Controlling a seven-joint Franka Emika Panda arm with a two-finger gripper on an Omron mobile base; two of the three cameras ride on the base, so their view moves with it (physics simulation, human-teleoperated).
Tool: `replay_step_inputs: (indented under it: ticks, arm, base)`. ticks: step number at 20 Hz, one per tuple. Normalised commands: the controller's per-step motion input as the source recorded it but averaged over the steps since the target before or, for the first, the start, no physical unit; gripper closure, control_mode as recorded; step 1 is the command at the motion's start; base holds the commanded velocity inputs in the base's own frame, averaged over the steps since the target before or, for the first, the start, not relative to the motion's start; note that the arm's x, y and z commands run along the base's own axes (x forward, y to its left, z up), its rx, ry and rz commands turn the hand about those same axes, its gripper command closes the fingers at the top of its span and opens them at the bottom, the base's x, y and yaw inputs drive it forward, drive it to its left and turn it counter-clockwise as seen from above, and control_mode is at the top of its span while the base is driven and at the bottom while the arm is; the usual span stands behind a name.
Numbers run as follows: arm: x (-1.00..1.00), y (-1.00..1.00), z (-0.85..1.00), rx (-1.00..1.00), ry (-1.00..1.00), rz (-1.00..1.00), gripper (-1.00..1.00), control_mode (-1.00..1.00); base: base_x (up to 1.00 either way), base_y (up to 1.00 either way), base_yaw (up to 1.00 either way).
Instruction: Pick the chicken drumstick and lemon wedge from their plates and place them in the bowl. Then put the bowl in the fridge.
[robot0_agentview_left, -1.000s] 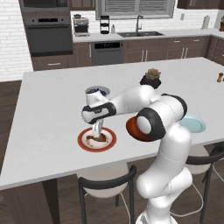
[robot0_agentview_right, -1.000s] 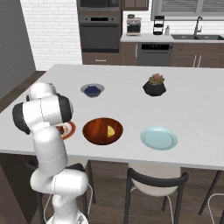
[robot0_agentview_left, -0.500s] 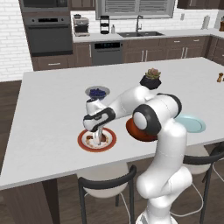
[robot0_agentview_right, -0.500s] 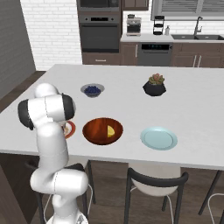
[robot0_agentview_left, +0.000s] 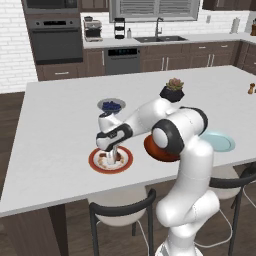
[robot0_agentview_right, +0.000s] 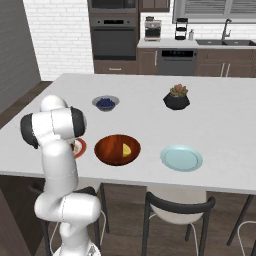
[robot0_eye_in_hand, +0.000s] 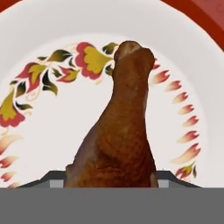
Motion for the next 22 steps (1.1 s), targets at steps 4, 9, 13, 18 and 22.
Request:
replay_step_inputs:
  ticks: [4, 9, 13, 18, 22]
  arm:
    - [-0.32, -0.45, 0.44, 0.00, -0.14, 0.00, 1.00, -1.00]
    - [-0.48, -0.73, 0.82, 0.05, -0.19, -0.17, 1.00, -1.00]
    - [-0.18, -1.00, 0.48, 0.07, -0.11, -0.42, 1.00, -1.00]
    - [0.00, -0.90, 0.42, 0.07, -0.08, -0.50, 1.00, -1.00]
    - [0.06, -0.94, 0.24, 0.11, -0.03, -0.41, 1.00, -1.00]
  base:
    - [0.00, 0.00, 0.00]
    - [0.00, 0.00, 0.00]
    - [0.00, 0.00, 0.00]
    - [0.00, 0.00, 0.00]
    - [0.00, 0.00, 0.00]
